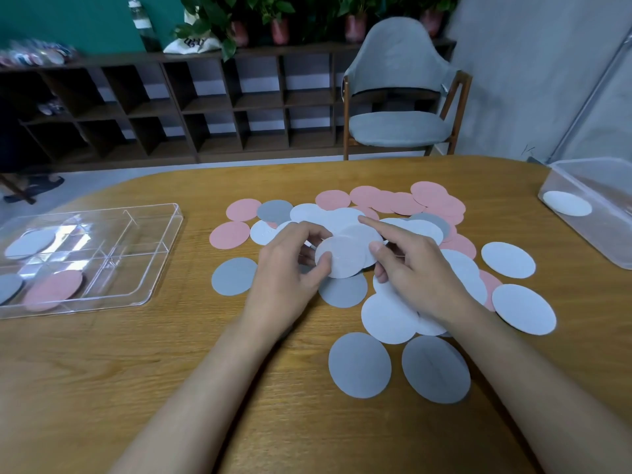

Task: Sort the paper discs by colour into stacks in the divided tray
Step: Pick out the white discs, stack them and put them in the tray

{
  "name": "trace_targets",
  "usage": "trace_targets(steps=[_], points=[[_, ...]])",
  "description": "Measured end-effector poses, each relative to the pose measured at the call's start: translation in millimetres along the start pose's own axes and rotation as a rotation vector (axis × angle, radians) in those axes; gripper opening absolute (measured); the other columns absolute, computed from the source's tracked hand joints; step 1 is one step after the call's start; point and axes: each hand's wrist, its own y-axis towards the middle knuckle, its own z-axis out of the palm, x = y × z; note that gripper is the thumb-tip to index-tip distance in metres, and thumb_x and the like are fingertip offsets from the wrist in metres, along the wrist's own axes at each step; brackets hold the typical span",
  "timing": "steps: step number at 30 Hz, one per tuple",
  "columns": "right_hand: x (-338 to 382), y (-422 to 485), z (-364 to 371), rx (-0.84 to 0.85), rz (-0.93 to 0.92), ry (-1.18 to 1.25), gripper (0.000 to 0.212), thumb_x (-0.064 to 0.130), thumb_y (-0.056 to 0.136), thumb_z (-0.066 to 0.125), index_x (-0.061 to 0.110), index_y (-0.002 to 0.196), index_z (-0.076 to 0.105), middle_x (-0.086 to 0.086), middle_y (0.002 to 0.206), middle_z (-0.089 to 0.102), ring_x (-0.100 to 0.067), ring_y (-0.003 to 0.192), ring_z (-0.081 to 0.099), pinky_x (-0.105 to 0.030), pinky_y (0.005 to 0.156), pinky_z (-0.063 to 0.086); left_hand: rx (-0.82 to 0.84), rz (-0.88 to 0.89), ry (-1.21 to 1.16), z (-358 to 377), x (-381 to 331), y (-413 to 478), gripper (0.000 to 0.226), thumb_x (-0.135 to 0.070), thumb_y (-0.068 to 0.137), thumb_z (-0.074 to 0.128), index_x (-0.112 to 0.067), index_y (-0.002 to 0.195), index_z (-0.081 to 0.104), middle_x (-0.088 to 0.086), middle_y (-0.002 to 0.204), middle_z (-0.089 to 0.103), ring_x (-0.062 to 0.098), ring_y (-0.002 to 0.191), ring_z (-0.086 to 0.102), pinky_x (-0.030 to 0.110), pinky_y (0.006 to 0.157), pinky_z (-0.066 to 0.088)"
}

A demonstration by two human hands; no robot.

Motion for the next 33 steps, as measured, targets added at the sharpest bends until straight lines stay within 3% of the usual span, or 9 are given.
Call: trace_targets(steps=[6,9,11,15,19,25,27,29,33], points=[[-1.2,-1.2,6.8,0.063,-0.041,0.001,0.045,0.019,0.110,0.040,0.033,0.152,0.048,0.011,0.087,0.063,-0.010,0.084,0.063,-0.036,0.083,0.055,0.005,-0.143,-0.048,3.4,3.4,-0.4,0.039,-0.020,0.090,0.080,-0.024,0.127,0.072,-0.011,0.103,0.072,0.002,0.092,0.069,0.009,0.074,0.051],[0.2,-1.9,8.9,0.097,-0.067,-0.097,0.050,0.035,0.109,0.039,0.030,0.159,0.036,0.032,0.089,0.051,0.001,0.091,0.052,-0.021,0.079,0.040,0.004,-0.119,-0.023,3.6,3.0,-1.0,0.039,-0.022,0.091,0.080,-0.022,0.129,0.074,-0.010,0.099,0.074,0.003,0.091,0.069,0.014,0.078,0.055],[1.6,-1.7,10.1,0.121,-0.083,-0.206,0.055,0.040,0.108,0.041,0.029,0.161,0.029,0.031,0.090,0.044,-0.002,0.091,0.045,-0.022,0.080,0.035,-0.014,-0.066,0.021,2.9,3.1,-1.1,0.036,-0.022,0.090,0.081,-0.021,0.126,0.075,-0.009,0.095,0.075,0.006,0.085,0.070,0.021,0.080,0.057],[2.4,-2.2,8.5,0.034,-0.108,-0.178,0.040,0.025,0.106,0.054,0.025,0.145,0.052,0.029,0.097,0.052,0.002,0.092,0.051,-0.013,0.076,0.038,-0.007,-0.037,0.014,-0.3,4.0,0.9,0.034,-0.023,0.087,0.083,-0.022,0.120,0.078,-0.009,0.094,0.076,0.008,0.082,0.069,0.024,0.079,0.057],[1.3,-3.6,6.2,0.018,-0.071,-0.108,0.029,0.025,0.104,0.057,0.028,0.132,0.057,0.012,0.086,0.059,-0.006,0.084,0.054,-0.017,0.067,0.041,0.008,-0.038,0.106,-8.7,16.4,7.0,0.033,-0.040,0.092,0.077,-0.024,0.121,0.076,-0.012,0.113,0.073,0.003,0.104,0.065,0.020,0.090,0.050],[0.5,-2.7,6.9,-0.008,-0.058,-0.106,0.033,0.024,0.103,0.058,0.026,0.136,0.057,0.022,0.089,0.056,0.006,0.088,0.053,-0.007,0.069,0.040,0.174,-0.113,0.408,-18.0,49.8,16.1,0.056,-0.039,0.097,0.068,-0.018,0.147,0.056,0.003,0.157,0.051,0.024,0.144,0.046,0.042,0.115,0.040],[0.5,-2.9,6.8,-0.007,-0.058,-0.104,0.033,0.024,0.103,0.058,0.027,0.136,0.057,0.022,0.090,0.056,0.007,0.088,0.053,-0.007,0.069,0.041,0.175,-0.102,0.419,-17.0,50.8,18.1,0.051,-0.040,0.097,0.069,-0.018,0.143,0.061,0.001,0.147,0.061,0.026,0.135,0.055,0.042,0.106,0.047],[0.0,-2.8,6.5,-0.008,-0.057,-0.101,0.032,0.024,0.104,0.058,0.027,0.136,0.057,0.018,0.091,0.059,0.003,0.087,0.054,-0.010,0.068,0.041,0.146,-0.080,0.426,-16.3,50.3,19.4,0.043,-0.041,0.095,0.071,-0.022,0.134,0.067,-0.002,0.119,0.073,0.027,0.109,0.065,0.037,0.083,0.048],[-2.8,-1.4,6.4,-0.016,-0.042,-0.103,0.032,0.025,0.103,0.058,0.028,0.136,0.058,0.005,0.092,0.065,-0.003,0.083,0.054,-0.012,0.066,0.041,0.135,-0.005,0.470,-18.7,46.9,19.5,0.031,-0.051,0.098,0.060,-0.025,0.109,0.075,-0.009,0.079,0.062,0.022,0.080,0.055,0.036,0.063,0.040]])
